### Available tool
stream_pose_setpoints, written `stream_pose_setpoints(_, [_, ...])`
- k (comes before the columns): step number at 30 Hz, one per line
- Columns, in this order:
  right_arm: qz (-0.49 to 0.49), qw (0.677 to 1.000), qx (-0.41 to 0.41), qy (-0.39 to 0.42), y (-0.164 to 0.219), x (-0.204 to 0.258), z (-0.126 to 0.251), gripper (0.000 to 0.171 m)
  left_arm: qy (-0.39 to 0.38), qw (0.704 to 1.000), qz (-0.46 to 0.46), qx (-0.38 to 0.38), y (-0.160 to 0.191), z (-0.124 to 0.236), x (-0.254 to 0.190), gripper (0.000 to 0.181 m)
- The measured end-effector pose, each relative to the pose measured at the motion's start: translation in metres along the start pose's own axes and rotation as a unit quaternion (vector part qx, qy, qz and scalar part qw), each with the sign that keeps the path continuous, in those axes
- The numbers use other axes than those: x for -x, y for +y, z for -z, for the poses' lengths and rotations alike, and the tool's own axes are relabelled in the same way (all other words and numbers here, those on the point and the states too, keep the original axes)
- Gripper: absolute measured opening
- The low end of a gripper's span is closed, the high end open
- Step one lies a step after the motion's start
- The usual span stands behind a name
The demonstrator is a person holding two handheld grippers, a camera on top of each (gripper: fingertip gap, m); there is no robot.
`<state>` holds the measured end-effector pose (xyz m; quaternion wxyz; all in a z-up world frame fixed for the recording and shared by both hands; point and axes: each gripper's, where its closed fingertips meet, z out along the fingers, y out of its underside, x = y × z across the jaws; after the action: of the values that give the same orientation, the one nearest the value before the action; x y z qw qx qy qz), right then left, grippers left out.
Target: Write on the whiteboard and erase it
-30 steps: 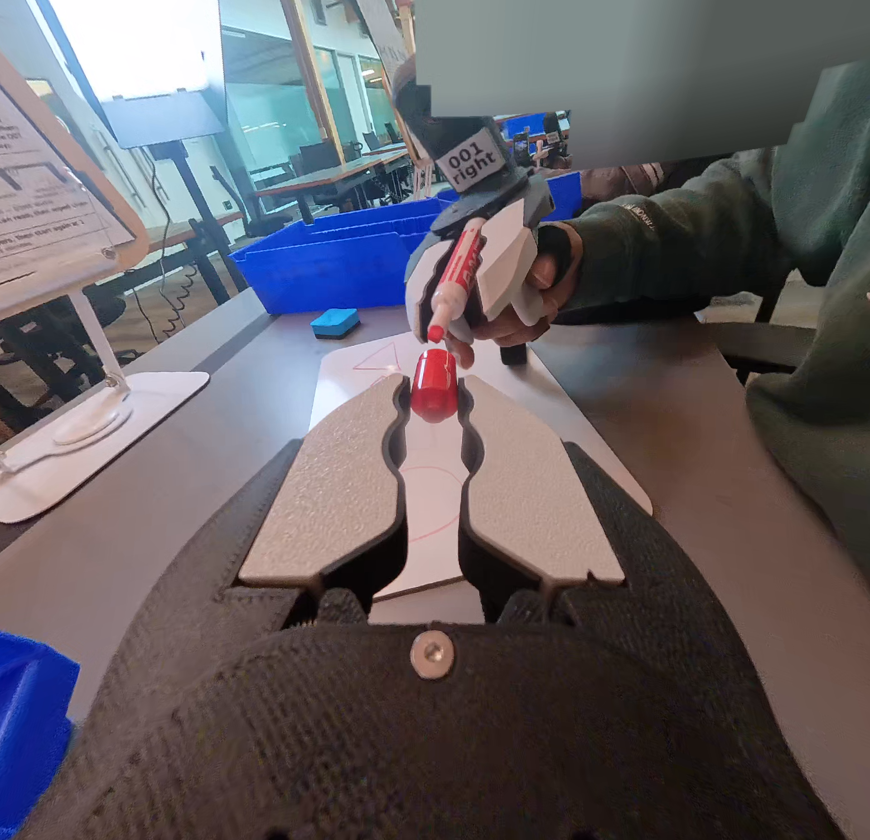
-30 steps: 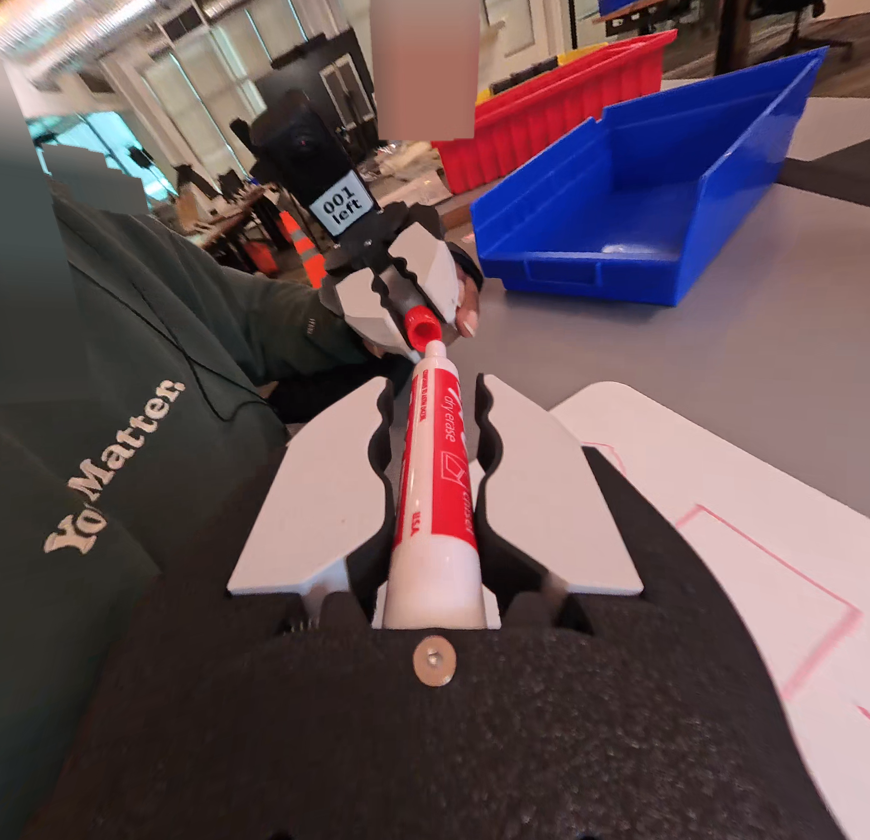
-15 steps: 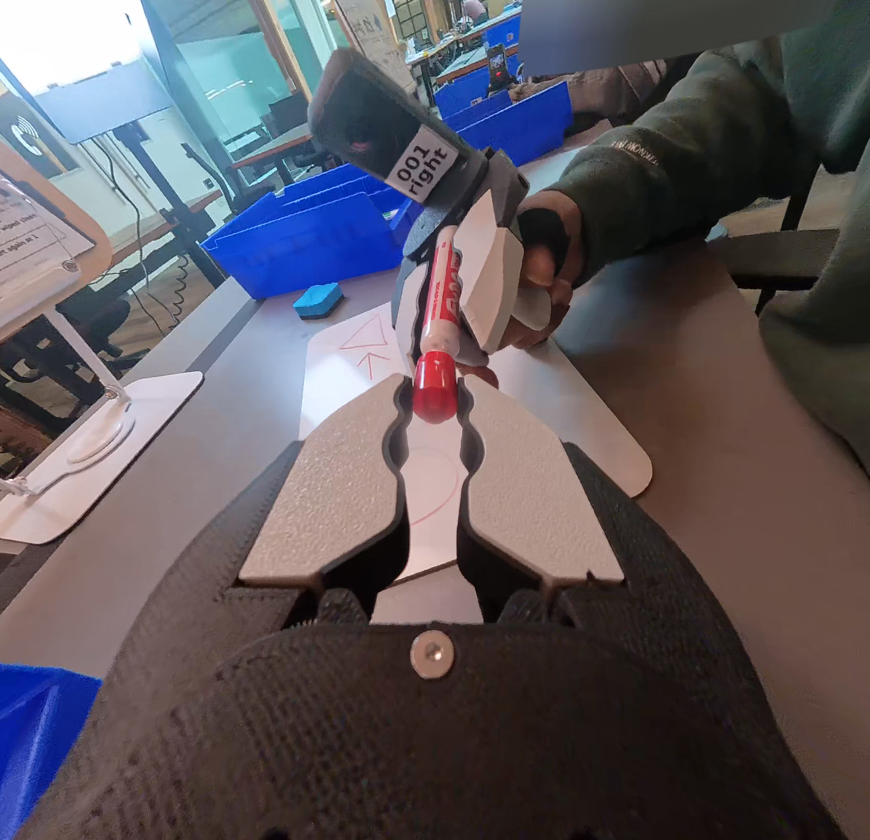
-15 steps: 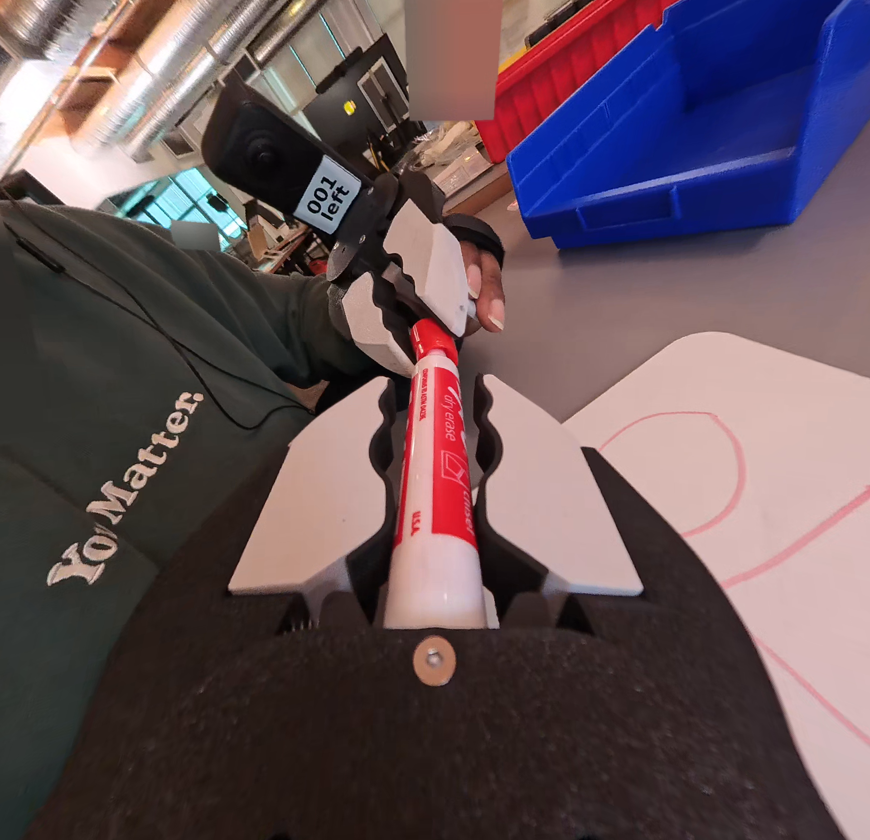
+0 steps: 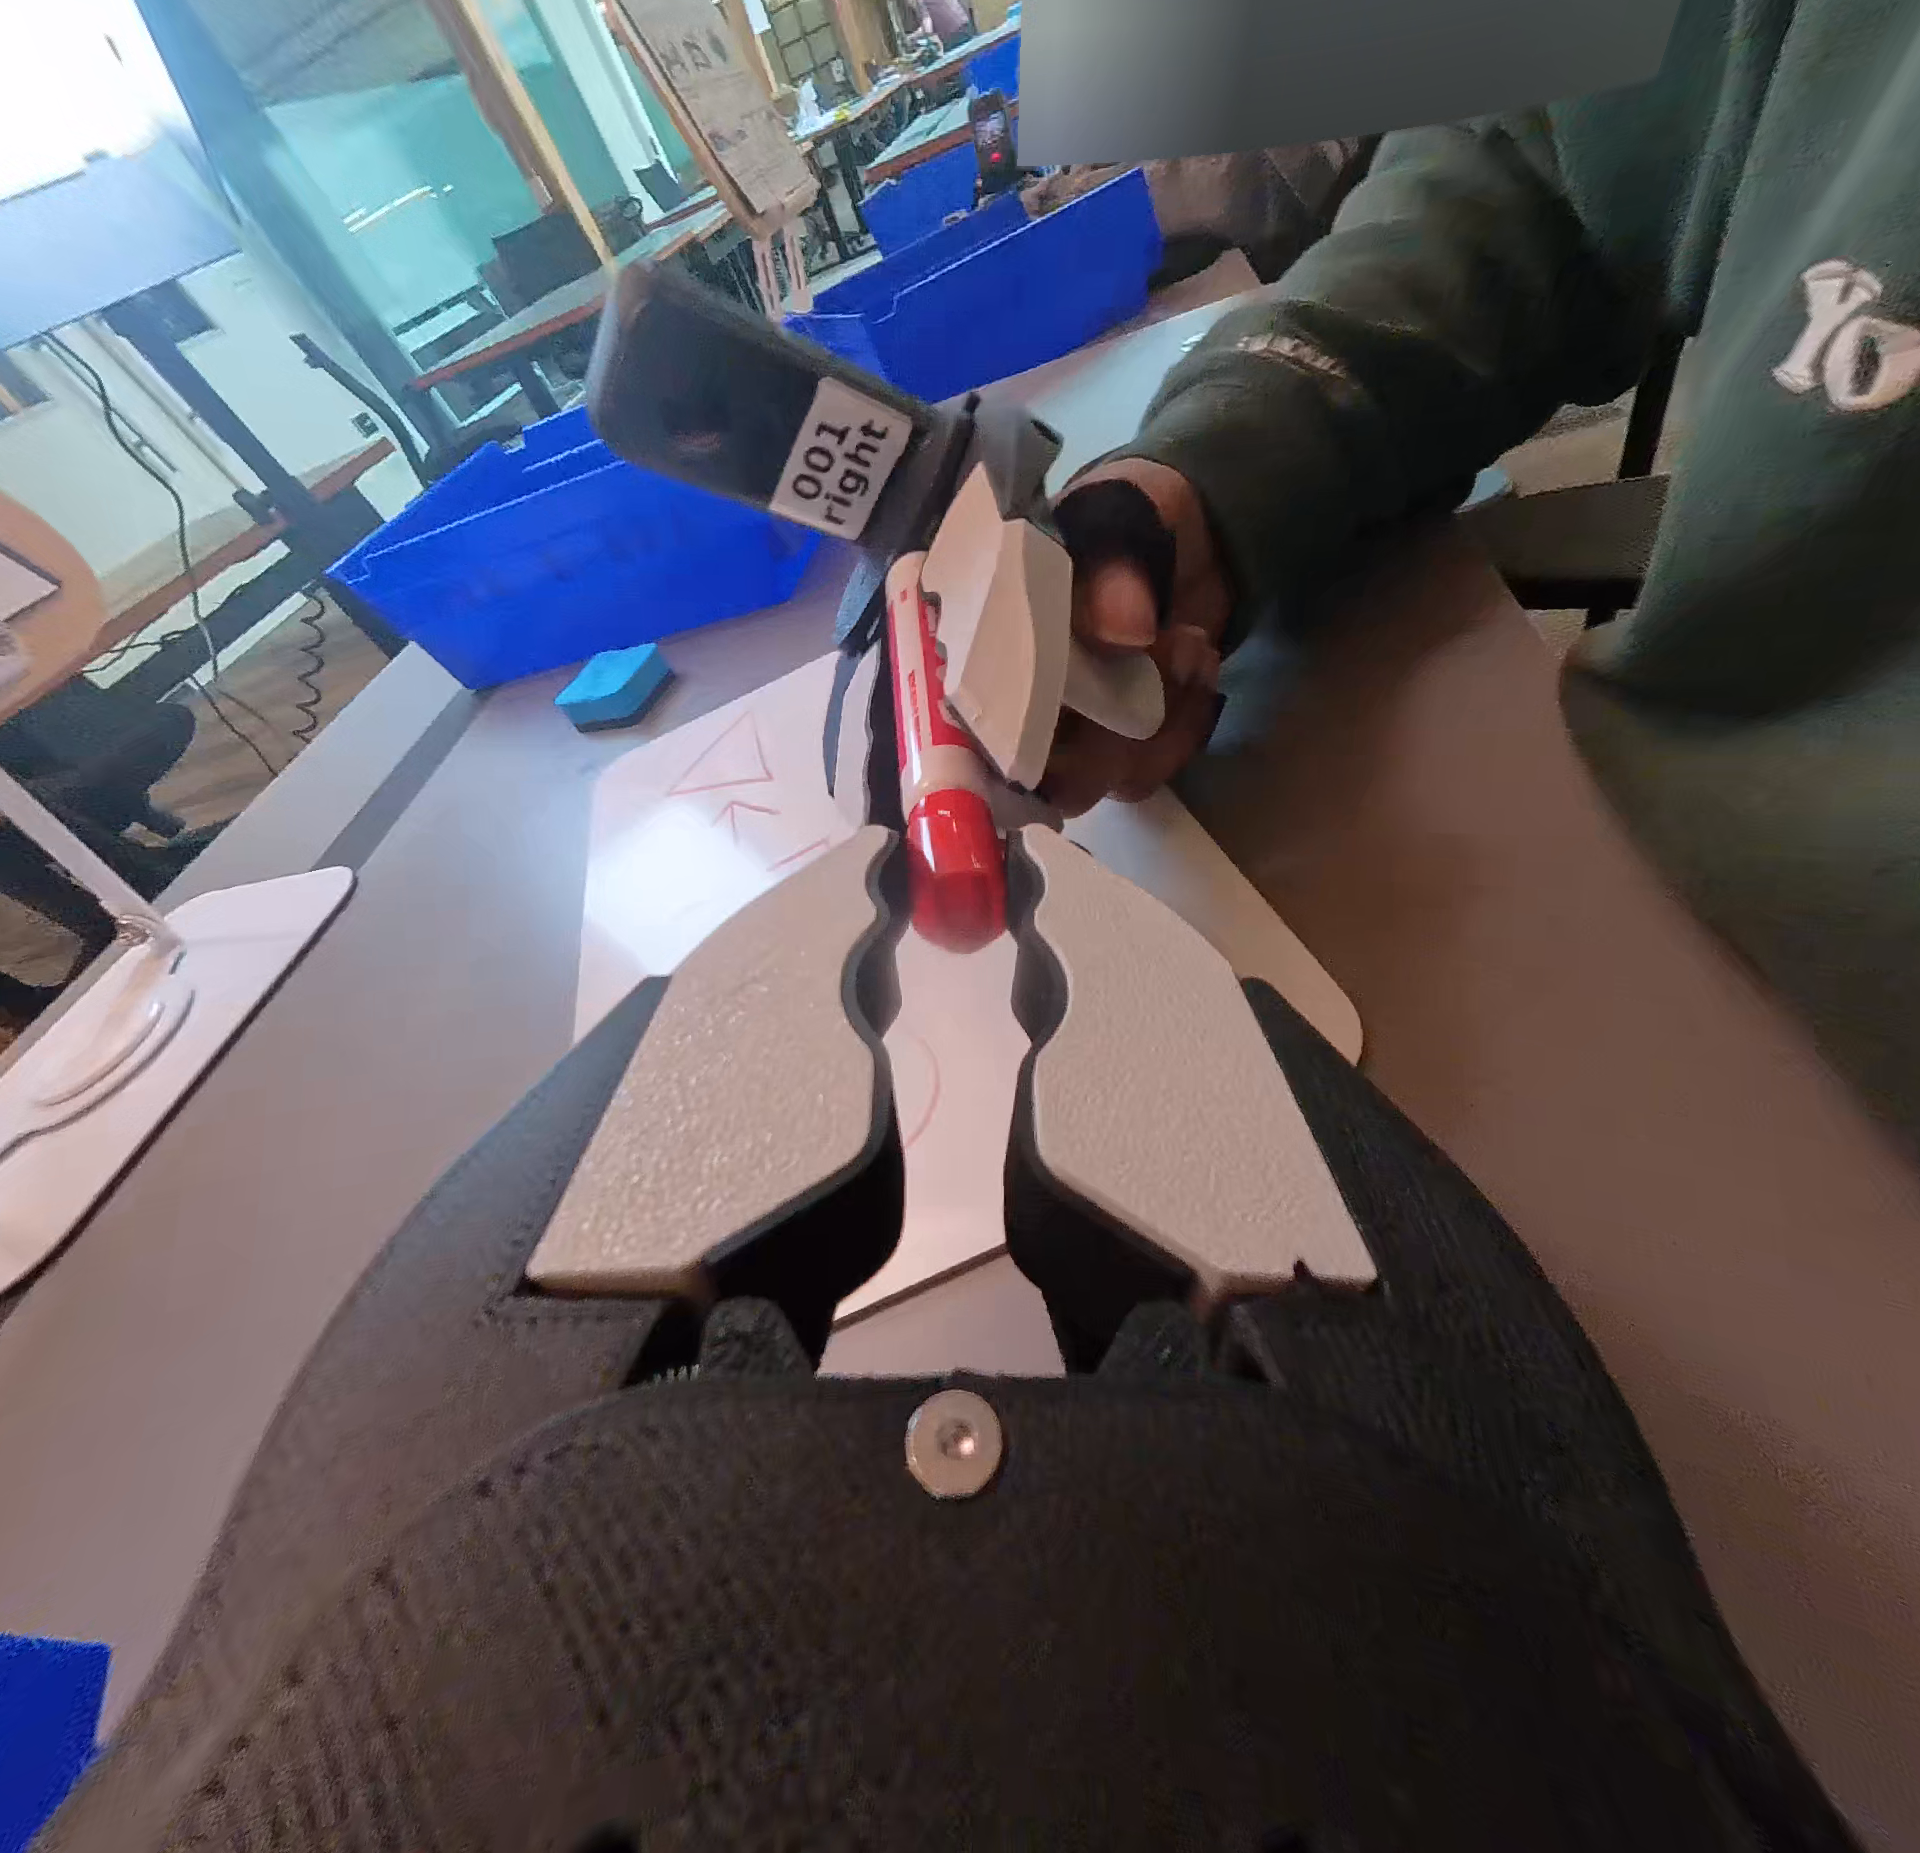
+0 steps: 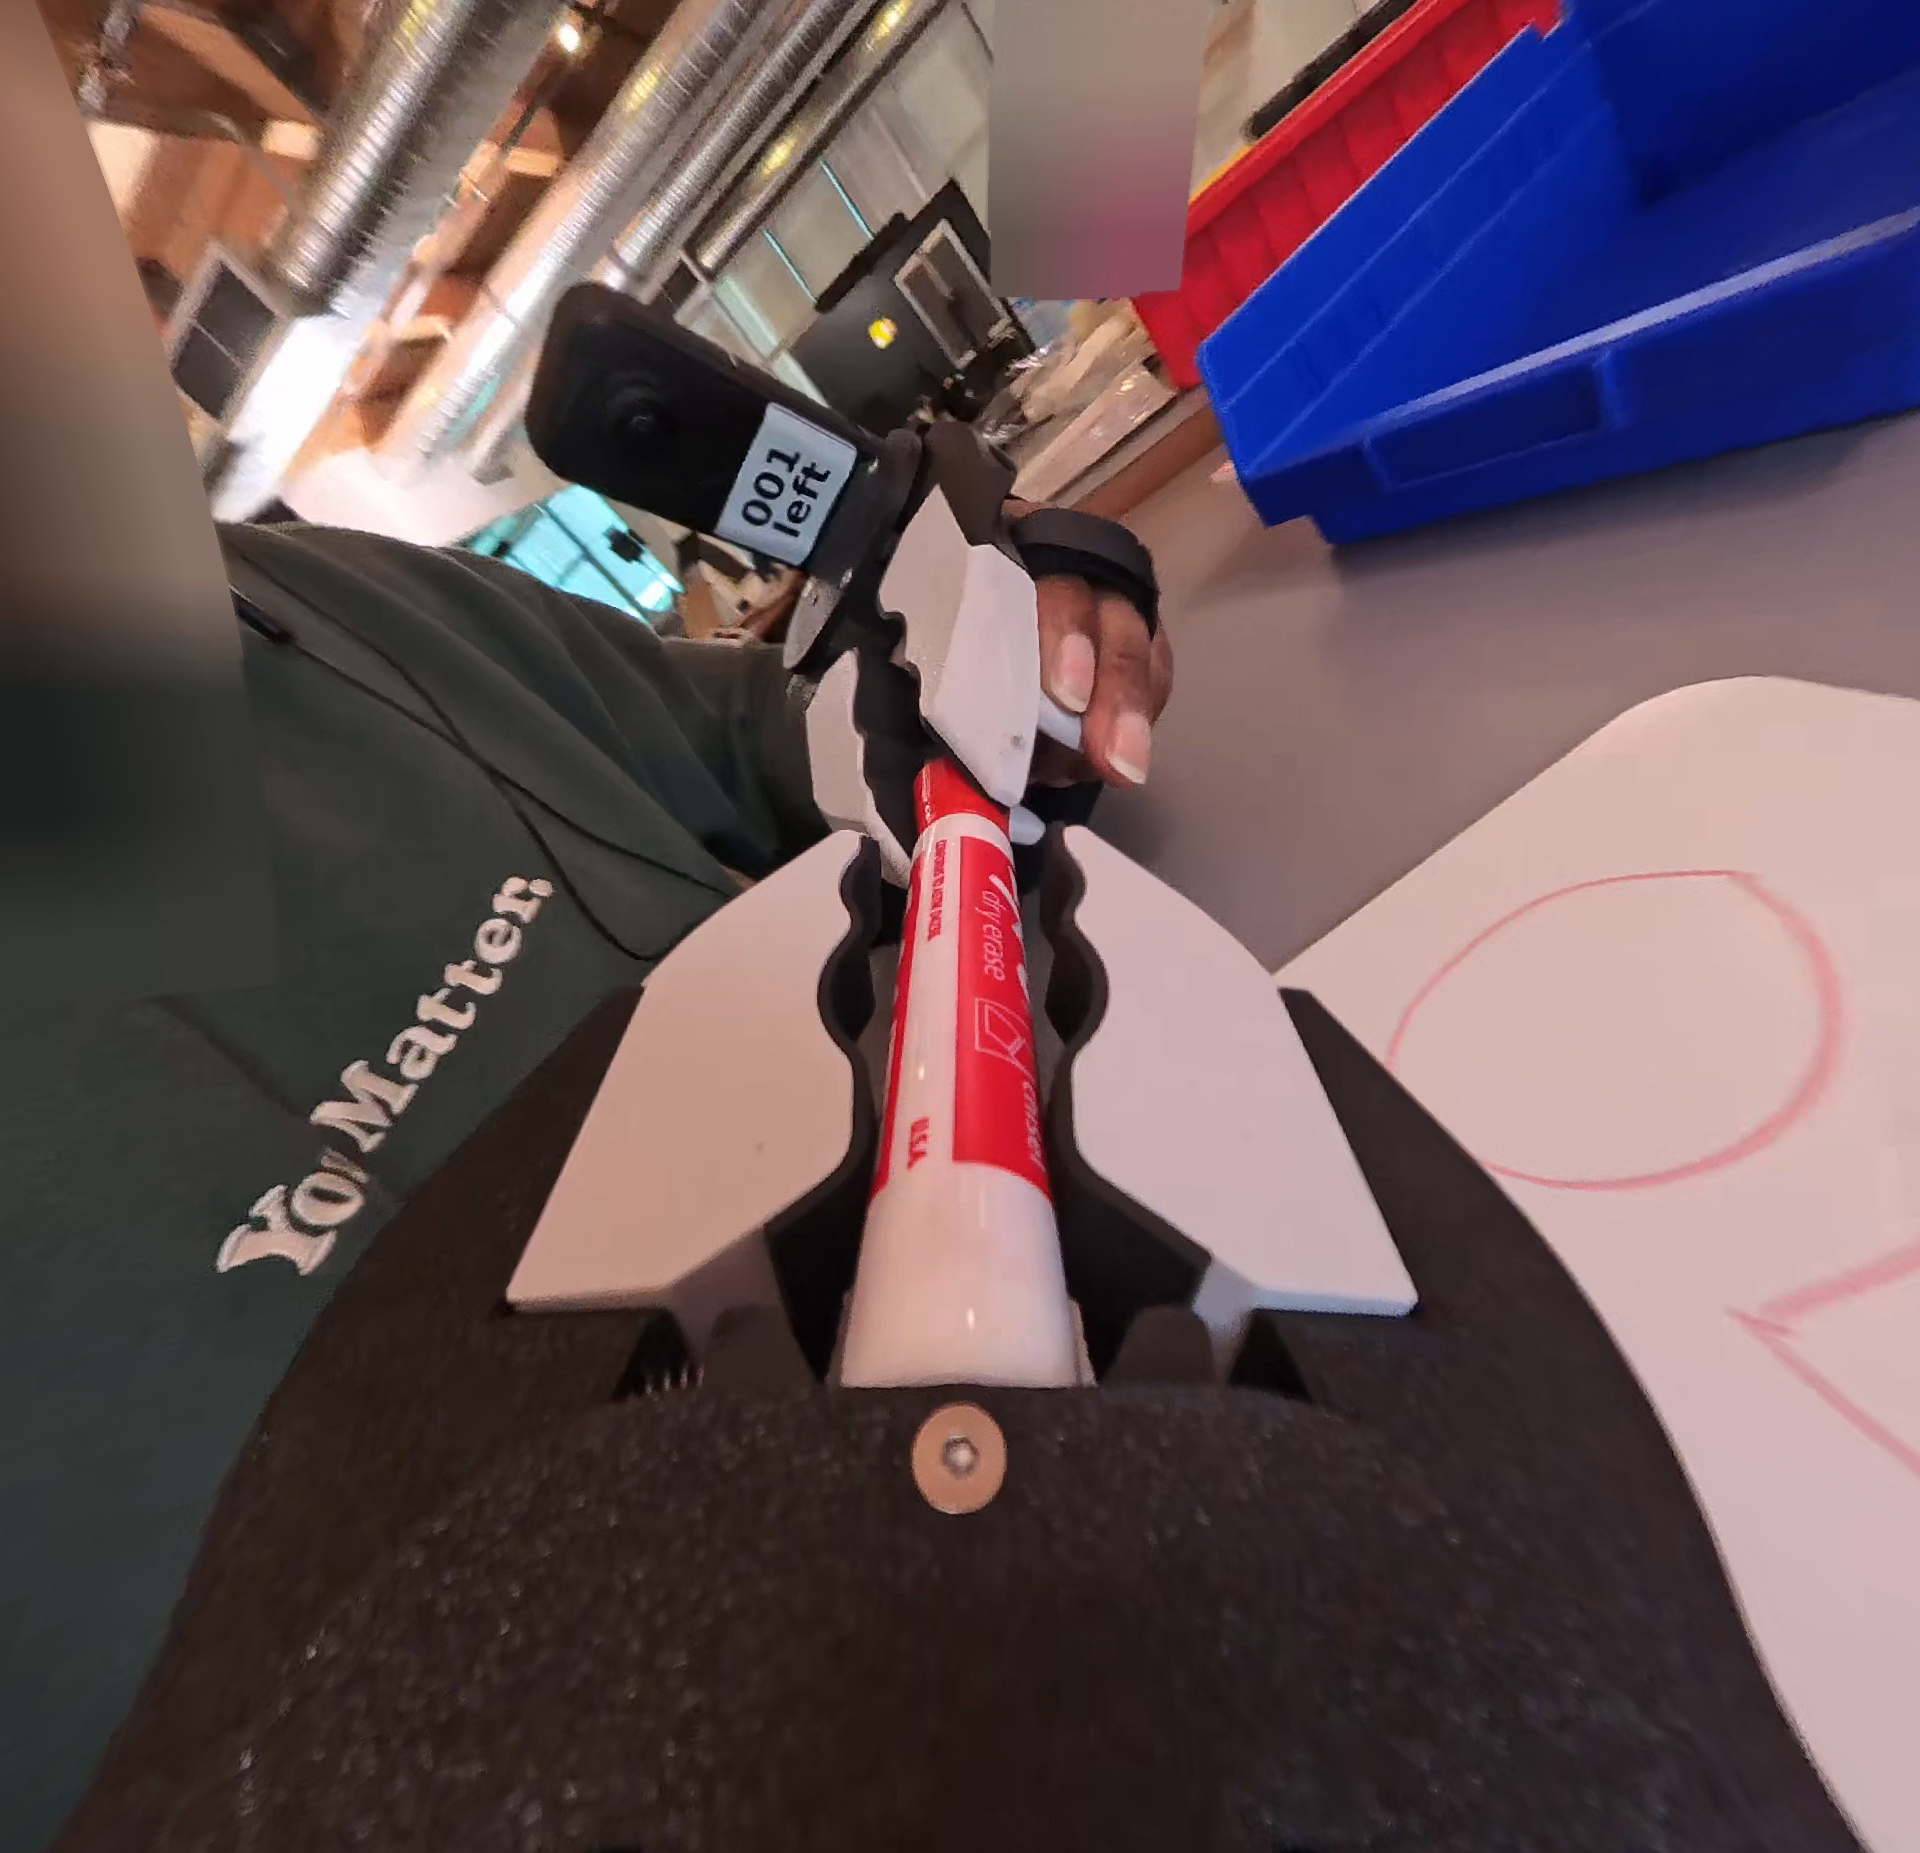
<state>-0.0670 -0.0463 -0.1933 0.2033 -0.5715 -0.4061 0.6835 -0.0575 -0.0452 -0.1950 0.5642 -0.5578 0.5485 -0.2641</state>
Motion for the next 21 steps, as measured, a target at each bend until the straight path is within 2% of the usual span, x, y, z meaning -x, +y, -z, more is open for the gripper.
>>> stream_pose_setpoints(5, [-0.002, 1.0, -0.005, -0.014, -0.003, 0.001, 0.001, 0.033, 0.001, 1.0, 0.004, -0.006, -0.001, 0.0, 0.0, 0.018])
stream_pose_setpoints(7, [0.056, 0.998, 0.017, 0.006, -0.012, 0.002, 0.002, 0.034, 0.001, 1.0, 0.015, -0.011, -0.005, -0.001, 0.006, 0.019])
stream_pose_setpoints(8, [0.089, 0.995, 0.039, 0.022, -0.016, 0.0, 0.004, 0.044, 0.006, 0.999, 0.03, -0.02, -0.009, 0.0, 0.011, 0.019])
stream_pose_setpoints(9, [0.132, 0.988, 0.061, 0.047, -0.021, -0.002, 0.009, 0.047, 0.013, 0.999, 0.043, -0.026, -0.011, 0.002, 0.015, 0.019])
stream_pose_setpoints(12, [0.276, 0.943, 0.115, 0.147, -0.035, -0.012, 0.036, 0.045, 0.018, 0.998, 0.062, 0.003, 0.005, 0.009, 0.022, 0.019])
stream_pose_setpoints(14, [0.332, 0.905, 0.184, 0.193, -0.028, -0.019, 0.045, 0.044, 0.028, 0.996, 0.076, 0.023, 0.015, 0.009, 0.019, 0.019])
stream_pose_setpoints(18, [0.373, 0.862, 0.278, 0.203, -0.005, -0.025, 0.037, 0.036, 0.036, 0.996, 0.072, 0.039, 0.018, 0.005, 0.015, 0.019])
stream_pose_setpoints(21, [0.402, 0.836, 0.308, 0.21, 0.002, -0.03, 0.032, 0.019, 0.038, 0.996, 0.068, 0.053, 0.022, 0.002, 0.011, 0.019])
